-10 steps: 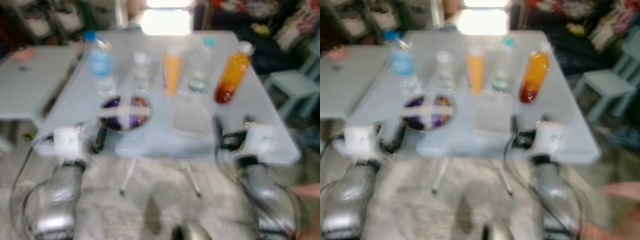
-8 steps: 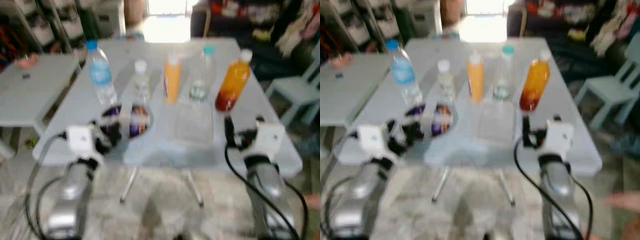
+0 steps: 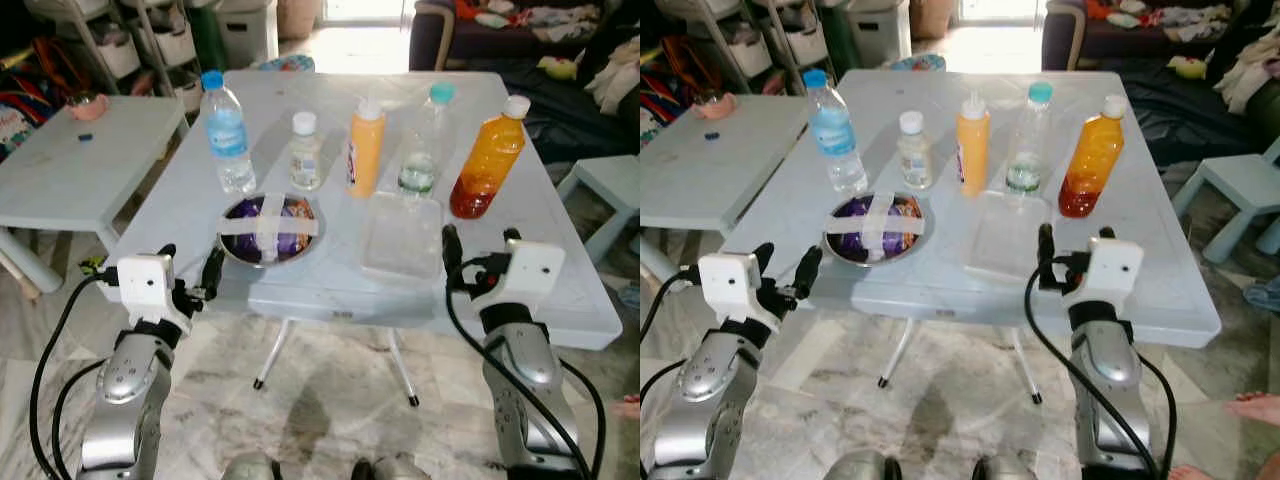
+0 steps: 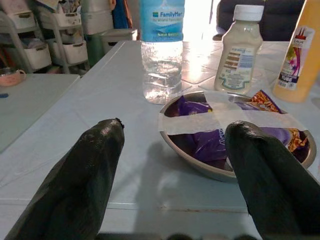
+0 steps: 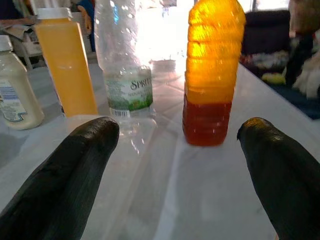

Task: Restocking fridge

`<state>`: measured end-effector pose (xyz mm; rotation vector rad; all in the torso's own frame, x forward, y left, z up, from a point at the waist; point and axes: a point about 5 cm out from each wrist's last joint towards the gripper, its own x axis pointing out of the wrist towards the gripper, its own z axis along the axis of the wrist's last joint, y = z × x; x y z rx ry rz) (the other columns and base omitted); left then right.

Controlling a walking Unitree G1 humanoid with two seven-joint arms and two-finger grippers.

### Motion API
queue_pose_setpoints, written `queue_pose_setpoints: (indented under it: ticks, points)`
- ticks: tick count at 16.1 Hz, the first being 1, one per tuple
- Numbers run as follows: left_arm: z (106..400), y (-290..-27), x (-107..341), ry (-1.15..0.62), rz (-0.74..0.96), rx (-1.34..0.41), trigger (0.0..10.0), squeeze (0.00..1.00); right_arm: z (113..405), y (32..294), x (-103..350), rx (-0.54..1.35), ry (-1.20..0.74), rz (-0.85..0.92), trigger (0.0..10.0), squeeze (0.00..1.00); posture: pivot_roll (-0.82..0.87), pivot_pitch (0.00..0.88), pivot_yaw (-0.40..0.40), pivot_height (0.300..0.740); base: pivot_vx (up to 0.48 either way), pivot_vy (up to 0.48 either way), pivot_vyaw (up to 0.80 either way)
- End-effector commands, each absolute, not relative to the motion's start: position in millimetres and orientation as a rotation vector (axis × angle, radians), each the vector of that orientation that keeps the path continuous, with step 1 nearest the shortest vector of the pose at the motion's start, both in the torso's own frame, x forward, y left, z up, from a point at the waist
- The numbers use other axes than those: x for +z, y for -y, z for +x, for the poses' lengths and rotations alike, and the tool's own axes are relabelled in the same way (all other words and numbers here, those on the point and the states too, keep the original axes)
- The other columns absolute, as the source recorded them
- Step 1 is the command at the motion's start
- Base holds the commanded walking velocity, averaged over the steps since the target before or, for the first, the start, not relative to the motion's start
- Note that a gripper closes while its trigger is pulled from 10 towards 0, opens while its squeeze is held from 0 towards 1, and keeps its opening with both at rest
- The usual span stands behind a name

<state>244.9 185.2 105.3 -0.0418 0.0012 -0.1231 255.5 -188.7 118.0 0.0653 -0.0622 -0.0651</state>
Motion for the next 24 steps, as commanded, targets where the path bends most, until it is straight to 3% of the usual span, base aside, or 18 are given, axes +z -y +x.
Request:
queue_pose_setpoints:
  ticks: [1,16,24]
  points:
    - [245.3,-184.7,111.6,0.019,-0.029,-0.143,10.0,0.00,257.1,185.5,112.4,-0.043,0.028,0.089,10.0,0.00,0.03,0.041,0.052,0.740,0.000,0.000,0.00]
    - [246.0,-172.2,109.9,0.025,-0.017,-0.179,10.0,0.00,254.6,159.2,94.8,0.141,-0.137,0.371,10.0,0.00,0.03,0.060,0.042,0.740,0.000,0.000,0.00]
    - [246.7,-170.3,110.9,0.027,-0.005,-0.206,10.0,0.00,248.8,155.1,100.6,0.186,-0.112,0.400,10.0,0.00,0.03,0.062,0.050,0.740,0.000,0.000,0.00]
